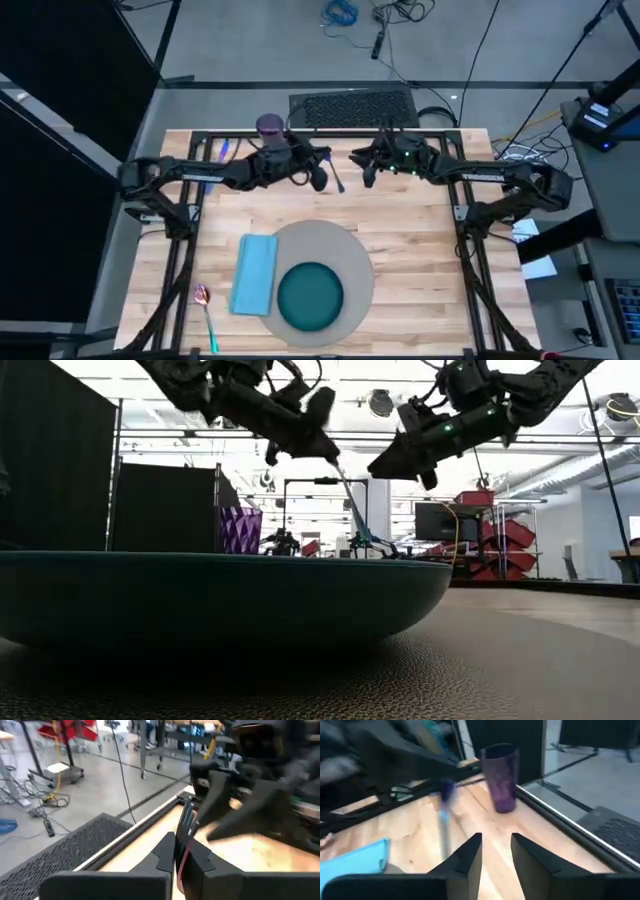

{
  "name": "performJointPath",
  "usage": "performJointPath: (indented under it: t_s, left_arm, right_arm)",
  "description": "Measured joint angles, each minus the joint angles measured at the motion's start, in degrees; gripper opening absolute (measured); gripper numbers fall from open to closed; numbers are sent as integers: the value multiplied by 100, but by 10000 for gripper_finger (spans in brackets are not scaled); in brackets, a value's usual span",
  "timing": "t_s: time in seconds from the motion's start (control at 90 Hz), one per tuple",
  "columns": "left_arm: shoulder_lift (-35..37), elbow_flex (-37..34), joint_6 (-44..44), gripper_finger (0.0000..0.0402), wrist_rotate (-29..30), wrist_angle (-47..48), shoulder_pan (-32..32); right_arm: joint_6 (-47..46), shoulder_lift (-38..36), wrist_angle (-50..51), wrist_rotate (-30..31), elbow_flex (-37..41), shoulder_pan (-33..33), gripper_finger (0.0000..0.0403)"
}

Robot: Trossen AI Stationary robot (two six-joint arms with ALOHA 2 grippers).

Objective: Set table place
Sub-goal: Put the blue fork on the blue table napkin

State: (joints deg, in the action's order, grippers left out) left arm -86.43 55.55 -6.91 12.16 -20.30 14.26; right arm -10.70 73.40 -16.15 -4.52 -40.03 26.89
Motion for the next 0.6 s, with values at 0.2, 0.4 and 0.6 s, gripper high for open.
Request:
performJointPath:
  t_s: [0.2,0.4,0.6]
  left_arm:
    - [1173,0,-127,0,-856,1379,-175]
    - [2318,2,-991,0,-1979,3288,-197]
    - [3012,2,-1981,0,-2387,5172,-476]
  right_arm:
    - [96,-175,632,0,0,206,96]
    - [219,-168,1281,-2,0,200,96]
    - [-190,-166,1546,-4,0,7,96]
